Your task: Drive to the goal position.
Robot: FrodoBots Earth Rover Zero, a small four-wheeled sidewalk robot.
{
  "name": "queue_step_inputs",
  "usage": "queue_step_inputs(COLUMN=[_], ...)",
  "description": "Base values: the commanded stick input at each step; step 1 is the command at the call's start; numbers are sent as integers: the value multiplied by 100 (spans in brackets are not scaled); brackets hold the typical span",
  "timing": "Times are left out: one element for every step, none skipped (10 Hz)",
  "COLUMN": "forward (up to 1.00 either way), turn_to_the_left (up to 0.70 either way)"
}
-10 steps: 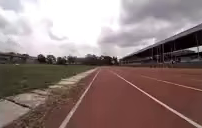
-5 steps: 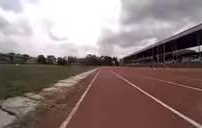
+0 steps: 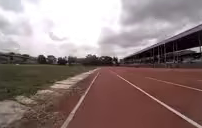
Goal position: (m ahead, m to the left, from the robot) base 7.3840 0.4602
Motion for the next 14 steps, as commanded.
queue_step_inputs(forward=[60, 60, 60, 60, 60, 60, 60, 60, 60, 60, 60, 60, 60, 60], turn_to_the_left=[-2, -2, -2, -2, -2, -2, -2, -2, -2, -2, -2, -2, -2, -2])
